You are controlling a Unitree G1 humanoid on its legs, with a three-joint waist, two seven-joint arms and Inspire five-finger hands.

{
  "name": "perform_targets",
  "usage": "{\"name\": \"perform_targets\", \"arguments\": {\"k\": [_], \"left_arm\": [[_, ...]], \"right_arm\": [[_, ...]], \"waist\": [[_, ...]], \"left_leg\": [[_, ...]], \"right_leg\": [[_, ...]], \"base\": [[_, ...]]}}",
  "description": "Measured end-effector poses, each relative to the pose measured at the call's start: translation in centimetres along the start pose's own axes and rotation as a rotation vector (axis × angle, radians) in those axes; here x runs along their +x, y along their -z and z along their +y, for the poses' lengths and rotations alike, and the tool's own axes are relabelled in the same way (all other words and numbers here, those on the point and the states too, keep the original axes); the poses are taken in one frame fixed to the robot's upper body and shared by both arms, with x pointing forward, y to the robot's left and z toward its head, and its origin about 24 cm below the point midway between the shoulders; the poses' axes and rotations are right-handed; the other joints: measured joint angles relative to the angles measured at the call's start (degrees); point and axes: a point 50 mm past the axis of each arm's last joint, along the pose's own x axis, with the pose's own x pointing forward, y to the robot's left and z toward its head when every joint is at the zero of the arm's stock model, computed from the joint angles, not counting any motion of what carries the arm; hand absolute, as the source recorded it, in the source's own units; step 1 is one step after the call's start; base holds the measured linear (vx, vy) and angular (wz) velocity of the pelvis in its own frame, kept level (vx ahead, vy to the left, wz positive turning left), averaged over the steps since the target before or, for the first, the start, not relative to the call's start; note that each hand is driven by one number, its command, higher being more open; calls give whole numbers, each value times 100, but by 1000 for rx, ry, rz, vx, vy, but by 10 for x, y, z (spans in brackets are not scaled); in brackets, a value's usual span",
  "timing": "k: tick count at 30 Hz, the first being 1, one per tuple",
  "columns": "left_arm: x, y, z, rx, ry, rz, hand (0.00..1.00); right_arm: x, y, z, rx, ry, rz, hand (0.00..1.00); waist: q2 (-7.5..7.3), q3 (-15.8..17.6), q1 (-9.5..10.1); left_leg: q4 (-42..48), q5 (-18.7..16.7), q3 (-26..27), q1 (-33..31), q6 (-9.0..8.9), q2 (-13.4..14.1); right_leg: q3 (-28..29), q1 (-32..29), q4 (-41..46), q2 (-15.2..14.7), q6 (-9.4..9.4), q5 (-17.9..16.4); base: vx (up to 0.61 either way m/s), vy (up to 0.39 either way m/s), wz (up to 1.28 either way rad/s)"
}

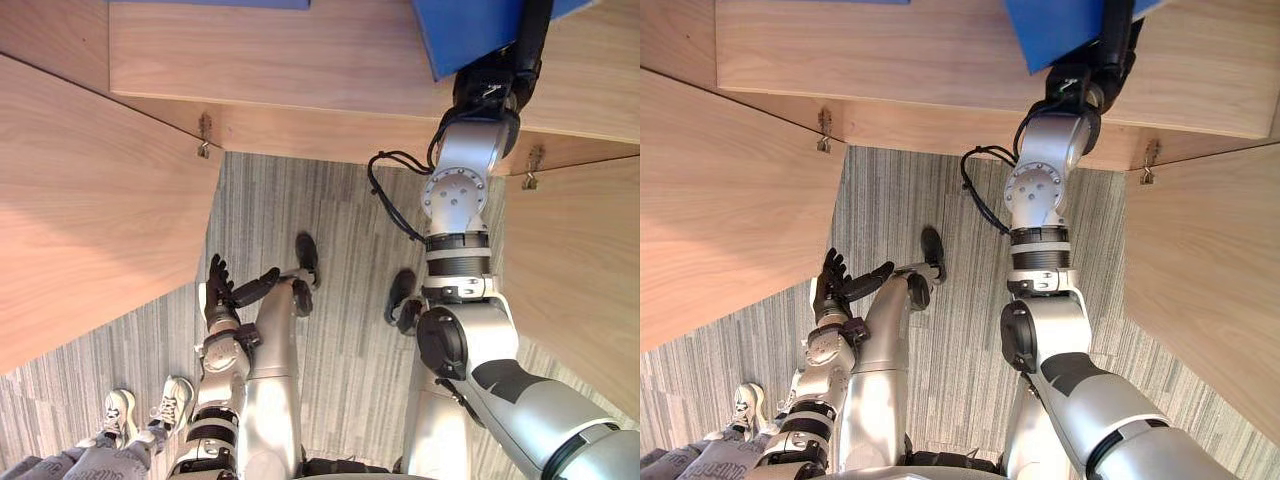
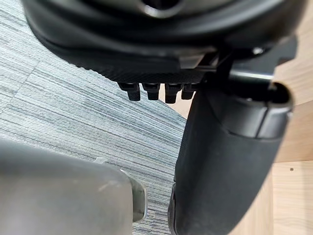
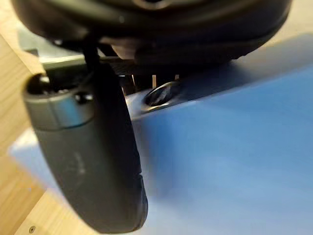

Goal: Walk over to the cabinet, pick up the folder, carry it to the office cabinet, place the folder inside the office cabinet, then close the office cabinet door

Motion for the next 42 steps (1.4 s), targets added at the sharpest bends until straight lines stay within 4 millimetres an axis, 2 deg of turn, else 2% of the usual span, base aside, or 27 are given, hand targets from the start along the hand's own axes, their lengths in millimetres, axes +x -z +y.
{"name": "perform_targets", "arguments": {"k": [5, 6, 11, 12, 14, 19, 23, 25, 28, 32, 34, 37, 42], "left_arm": [[1, -2, -3, -1, 7, -5, 100], [0, -3, -19, -25, 41, 6, 100], [-2, -2, -28, -30, 65, 8, 100], [-2, -2, -28, -32, 64, 8, 100], [-2, -1, -25, -25, 55, 9, 100], [0, 3, -17, -1, 36, 23, 100], [0, 7, -12, 5, 38, 34, 100], [1, 10, -7, 13, 32, 47, 100], [1, 15, -3, 27, 29, 66, 100], [1, 18, 4, 48, 34, 77, 100], [1, 19, 6, 62, 49, 82, 100], [2, 20, 9, 84, 60, 85, 100], [2, 20, 10, 111, 100, 90, 100]], "right_arm": [[-5, 5, 3, -14, -17, 12, 100], [-20, 18, 1, -75, -30, 22, 100], [-23, 21, -3, -96, -12, 34, 100], [-24, 23, -4, -149, -32, 35, 100], [-24, 27, -9, -451, -126, 34, 100], [-19, 27, -3, -731, -314, 49, 100], [-10, 25, 10, -1034, -512, 17, 100], [-10, 26, 28, -1195, -657, -24, 100], [-9, 25, 43, -1344, -768, -88, 100], [-9, 24, 53, -1559, -900, -174, 100], [-8, 22, 44, -1777, -1006, -203, 100], [-11, 22, 27, -1923, -1104, -165, 100], [-17, 20, -21, -2094, -1238, 105, 100]], "waist": [[2, -7, 0], [3, -72, 8], [-1, -102, -11], [-2, -103, -27], [-2, -103, -83], [-3, -103, -211], [-4, -103, -308], [-6, -104, -418], [-21, -110, -480], [-153, -178, -524], [-179, -192, -545], [-224, -214, -551], [-242, -212, -546]], "left_leg": [[-16, 39, -8, 25, 49, 24], [-7, -32, -7, 181, -45, 56], [-15, -39, -4, 194, -52, 85], [-24, -39, -3, 203, -50, 88], [-1, -2, -2, 248, 9, 121], [-32, -5, -12, 305, 6, 200], [-104, 18, 34, 331, 37, 212], [-255, 67, 98, 398, 61, 202], [-351, 79, 136, 512, 66, 200], [-474, 79, 188, 612, 66, 198], [-501, 73, 186, 652, 71, 198], [-528, 60, 201, 683, 71, 196], [-569, 55, 203, 739, 66, 196]], "right_leg": [[-5, 27, -47, 32, -4, 1], [0, 188, -74, 63, -24, -10], [3, 193, -86, 93, -40, -8], [2, 202, -100, 98, -42, -7], [-1, 270, -137, 133, -45, 3], [-22, 367, -272, 216, -57, 67], [-21, 377, -338, 223, -54, 127], [-15, 412, -481, 223, -36, 206], [-18, 536, -621, 225, -23, 254], [-27, 631, -792, 224, -11, 293], [-61, 715, -877, 223, -1, 299], [-76, 757, -913, 216, 1, 300], [-131, 819, -939, 204, 1, 300]], "base": [[3, -61, -3], [-51, -136, -6], [-27, -63, -3], [-2, -44, -3], [7, -46, -6], [-16, -39, -7], [-35, -31, -3], [-21, -37, -6], [-1, -11, -1], [18, -34, -3], [28, -28, 3], [9, -11, 0], [4, -60, 1]]}}
